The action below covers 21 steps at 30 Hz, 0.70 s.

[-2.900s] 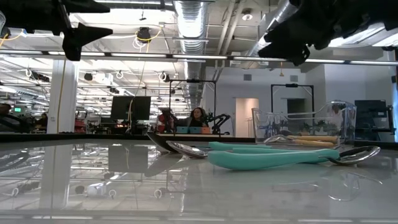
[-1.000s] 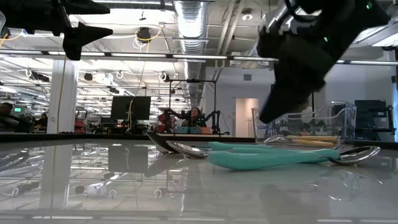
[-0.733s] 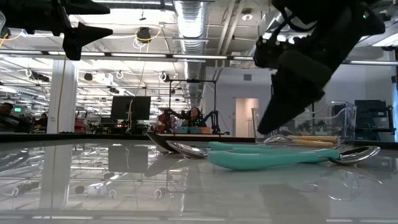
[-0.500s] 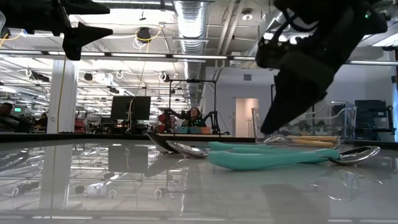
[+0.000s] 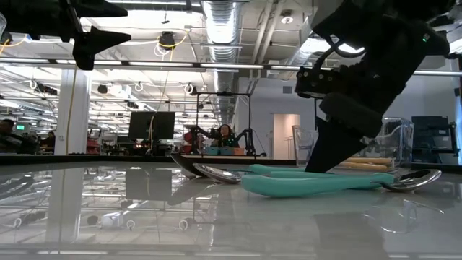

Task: Sort silverware by color (type)
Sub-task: Put the green spoon into the bottom right transparent bin

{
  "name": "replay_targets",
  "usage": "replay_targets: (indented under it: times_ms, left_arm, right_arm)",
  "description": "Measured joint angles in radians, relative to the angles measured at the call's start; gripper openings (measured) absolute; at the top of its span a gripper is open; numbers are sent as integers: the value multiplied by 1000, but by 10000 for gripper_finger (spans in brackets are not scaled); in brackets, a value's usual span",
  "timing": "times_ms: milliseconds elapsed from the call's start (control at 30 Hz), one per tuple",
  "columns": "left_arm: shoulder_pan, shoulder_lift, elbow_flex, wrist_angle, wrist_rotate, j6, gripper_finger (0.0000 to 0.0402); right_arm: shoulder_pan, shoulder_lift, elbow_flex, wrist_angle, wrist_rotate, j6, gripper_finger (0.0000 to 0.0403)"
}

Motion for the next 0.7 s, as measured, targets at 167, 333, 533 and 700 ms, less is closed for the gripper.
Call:
replay_targets:
  times_ms: [167, 333, 533, 700]
  left_arm:
    - [0, 0, 0, 1, 0, 0, 226]
    - [0, 0, 0, 1, 0, 0, 226]
    - [0, 0, 0, 2, 0, 0, 226]
    - [0, 0, 0, 2, 0, -1, 226]
  right_arm:
    - [0, -2, 0, -6, 0, 2, 280]
    - [0, -2, -1, -8, -2, 11, 242]
    - [0, -2, -1, -10, -4, 12, 172]
    - [0, -3, -1, -11, -4, 12, 107]
